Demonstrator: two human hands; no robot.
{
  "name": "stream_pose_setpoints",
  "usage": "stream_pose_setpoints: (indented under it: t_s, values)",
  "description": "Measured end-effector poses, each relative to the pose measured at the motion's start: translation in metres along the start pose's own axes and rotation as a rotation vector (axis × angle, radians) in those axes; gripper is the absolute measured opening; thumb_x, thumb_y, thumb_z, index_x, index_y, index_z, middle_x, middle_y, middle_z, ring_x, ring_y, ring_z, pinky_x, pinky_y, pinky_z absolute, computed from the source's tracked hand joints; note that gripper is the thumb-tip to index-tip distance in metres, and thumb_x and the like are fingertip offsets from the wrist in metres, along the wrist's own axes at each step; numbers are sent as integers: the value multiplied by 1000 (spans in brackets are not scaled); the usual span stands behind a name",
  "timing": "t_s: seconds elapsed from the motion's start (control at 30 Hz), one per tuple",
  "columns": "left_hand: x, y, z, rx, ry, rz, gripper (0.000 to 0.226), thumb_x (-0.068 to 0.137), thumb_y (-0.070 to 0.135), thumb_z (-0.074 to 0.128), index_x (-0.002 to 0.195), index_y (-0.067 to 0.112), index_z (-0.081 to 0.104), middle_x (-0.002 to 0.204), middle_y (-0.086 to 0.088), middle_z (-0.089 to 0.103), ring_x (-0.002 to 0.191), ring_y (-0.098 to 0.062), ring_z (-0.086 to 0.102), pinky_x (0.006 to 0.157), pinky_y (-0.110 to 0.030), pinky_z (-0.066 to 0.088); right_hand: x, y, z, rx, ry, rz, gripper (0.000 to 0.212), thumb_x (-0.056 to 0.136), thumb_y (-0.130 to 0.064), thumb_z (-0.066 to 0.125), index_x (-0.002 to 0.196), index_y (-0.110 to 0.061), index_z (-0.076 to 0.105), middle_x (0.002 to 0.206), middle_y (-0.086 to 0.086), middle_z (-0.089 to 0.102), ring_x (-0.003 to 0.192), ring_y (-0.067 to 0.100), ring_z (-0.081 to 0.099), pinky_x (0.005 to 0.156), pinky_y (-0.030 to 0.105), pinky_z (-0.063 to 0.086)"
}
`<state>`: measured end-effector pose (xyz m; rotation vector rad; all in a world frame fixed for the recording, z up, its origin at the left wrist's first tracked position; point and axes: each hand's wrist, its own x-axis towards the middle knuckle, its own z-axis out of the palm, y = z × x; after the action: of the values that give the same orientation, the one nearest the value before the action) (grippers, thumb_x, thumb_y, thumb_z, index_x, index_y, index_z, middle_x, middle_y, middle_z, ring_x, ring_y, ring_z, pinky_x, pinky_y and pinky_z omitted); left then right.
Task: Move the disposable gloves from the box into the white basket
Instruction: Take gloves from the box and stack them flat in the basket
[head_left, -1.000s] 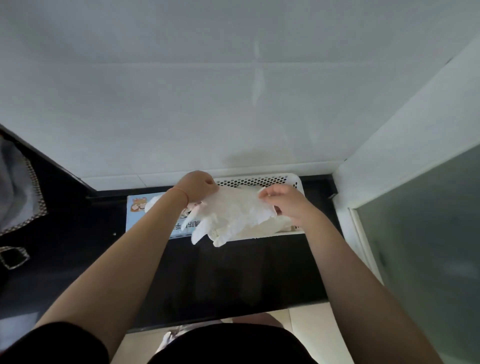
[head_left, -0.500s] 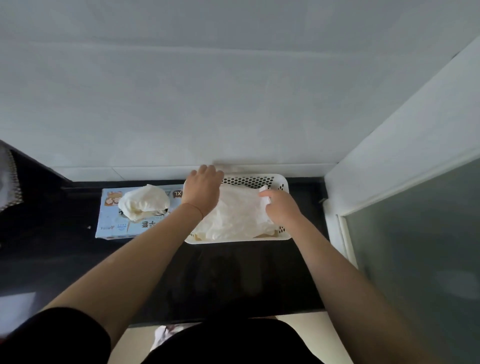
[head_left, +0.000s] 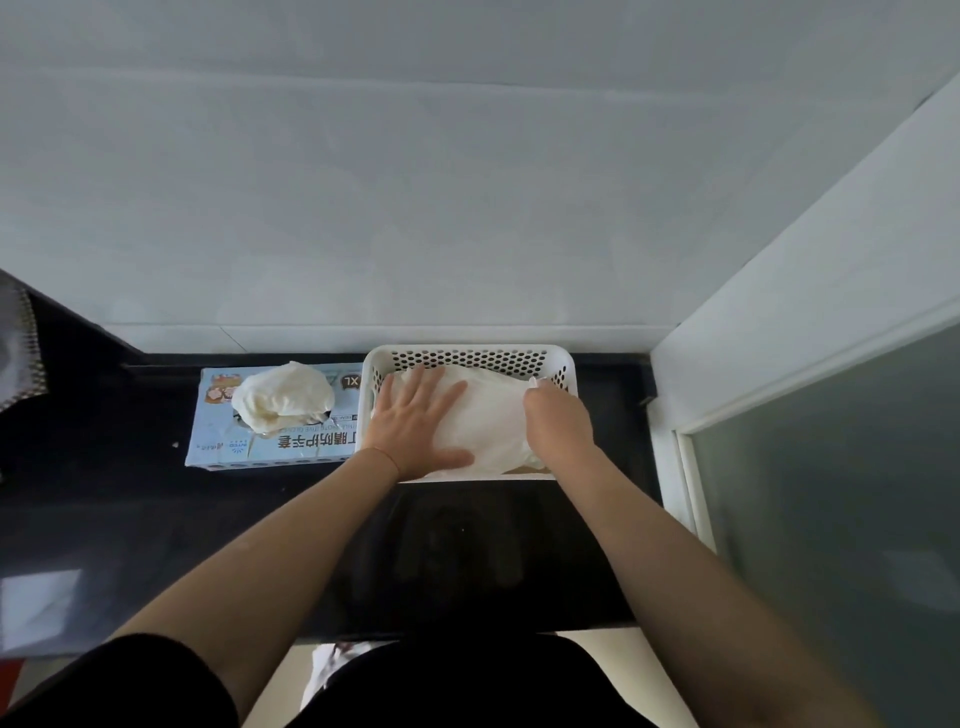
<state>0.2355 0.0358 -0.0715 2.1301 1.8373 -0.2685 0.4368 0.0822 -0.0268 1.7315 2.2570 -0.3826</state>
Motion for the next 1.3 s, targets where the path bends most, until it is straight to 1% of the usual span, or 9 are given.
stream_pose_setpoints:
  t_s: [0.23,0.4,0.5,0.57,0.63,0.83,0.97,1.2,1.3]
  values:
    - [11,0,2,43,-95,7,114,66,87,50,154,38,-5,162,-5,-5,150,-29,-11,118,-56,-4,-1,-4,8,-56,76,19,22,92,-5,56,114,-5,57,132,17,42,95,18,59,82,25,47]
    - [6,0,-13,7,-89,14,110,68,89,46,155,36,3,163,-4,-3,150,-28,-5,119,-56,-2,-2,-17,-13,89,57,86,28,88,-3,56,115,-6,53,130,17,38,80,23,55,64,30,43]
    - [-12,-15,-28,-85,157,38,76,83,73,28,144,30,39,154,-6,32,145,-27,24,119,-49,13,2,-38,-26,149,104,57,25,91,-15,51,115,-7,51,126,15,40,75,27,52,56,32,36]
    - [-22,-32,-40,-183,383,21,47,87,47,41,121,21,61,132,-8,54,126,-31,47,108,-46,30,5,-58,-32,175,148,17,21,94,-19,49,110,-7,53,121,14,43,66,23,47,51,30,32]
    - [-33,-61,-49,-211,545,-87,27,81,25,56,104,15,67,110,-8,60,104,-34,57,91,-45,40,7,-85,-33,220,162,-29,20,95,-19,48,108,-7,55,117,12,47,67,22,48,53,29,34]
    - [-64,-136,-65,-199,278,-401,28,85,34,65,108,18,60,110,-3,57,103,-25,54,91,-38,42,9,-163,-33,320,134,-106,11,97,-19,46,92,-15,56,108,4,47,68,19,51,58,31,39]
    - [-73,-162,-71,-312,176,-445,15,91,23,55,99,16,65,100,-1,66,89,-25,62,71,-32,47,11,-193,-30,348,124,-125,14,97,-19,46,94,-12,58,107,3,48,71,21,55,59,32,43]
    - [-83,-188,-89,-393,360,-371,35,100,27,44,76,7,61,78,-4,58,74,-24,55,58,-31,41,17,-224,-42,520,130,-117,15,91,-14,48,87,-14,63,101,2,54,75,20,59,70,35,51]
    - [-86,-197,-100,-499,427,-364,25,95,30,55,82,14,68,85,3,62,78,-17,58,67,-32,51,18,-234,-51,616,184,-142,18,90,-11,49,84,-12,66,91,0,58,72,17,57,73,38,54]
